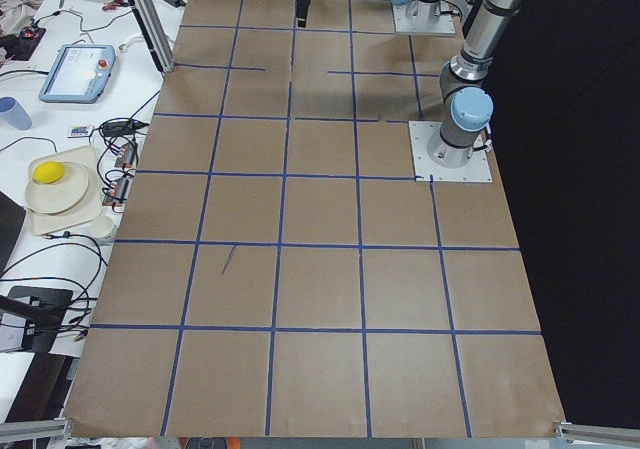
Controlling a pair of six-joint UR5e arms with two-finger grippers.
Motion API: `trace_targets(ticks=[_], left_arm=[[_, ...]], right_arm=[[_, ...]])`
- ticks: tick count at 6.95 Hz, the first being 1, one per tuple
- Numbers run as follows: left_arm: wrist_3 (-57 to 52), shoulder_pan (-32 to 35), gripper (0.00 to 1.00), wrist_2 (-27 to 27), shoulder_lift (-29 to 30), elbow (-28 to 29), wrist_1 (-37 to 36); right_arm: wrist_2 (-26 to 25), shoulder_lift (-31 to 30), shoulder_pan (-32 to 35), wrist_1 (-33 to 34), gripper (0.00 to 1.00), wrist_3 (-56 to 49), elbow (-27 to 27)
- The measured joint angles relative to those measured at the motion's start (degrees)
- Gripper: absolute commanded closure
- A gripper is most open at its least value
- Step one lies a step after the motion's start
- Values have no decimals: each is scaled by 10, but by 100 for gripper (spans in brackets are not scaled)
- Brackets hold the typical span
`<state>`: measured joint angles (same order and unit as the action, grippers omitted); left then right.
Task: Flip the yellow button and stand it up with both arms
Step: 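Lower the button upright onto the table with the right gripper, then open the right gripper and raise it away from the standing button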
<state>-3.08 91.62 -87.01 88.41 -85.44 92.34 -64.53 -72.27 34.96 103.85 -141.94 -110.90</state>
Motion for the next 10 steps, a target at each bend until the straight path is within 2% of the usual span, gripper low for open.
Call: trace_targets(ticks=[3,5,7,10], left_arm=[[-3,3,0,-3,-4,6,3],[-4,4,0,-3,-1,7,3],[-5,4,0,-4,0,8,3],[-2,4,0,-4,5,8,-1]], right_arm=[[-6,-8,-1,-25,1,35,13],[-17,-52,2,-26,0,150,16],[-35,-132,9,-26,0,322,16],[-60,-214,42,-25,0,712,18]])
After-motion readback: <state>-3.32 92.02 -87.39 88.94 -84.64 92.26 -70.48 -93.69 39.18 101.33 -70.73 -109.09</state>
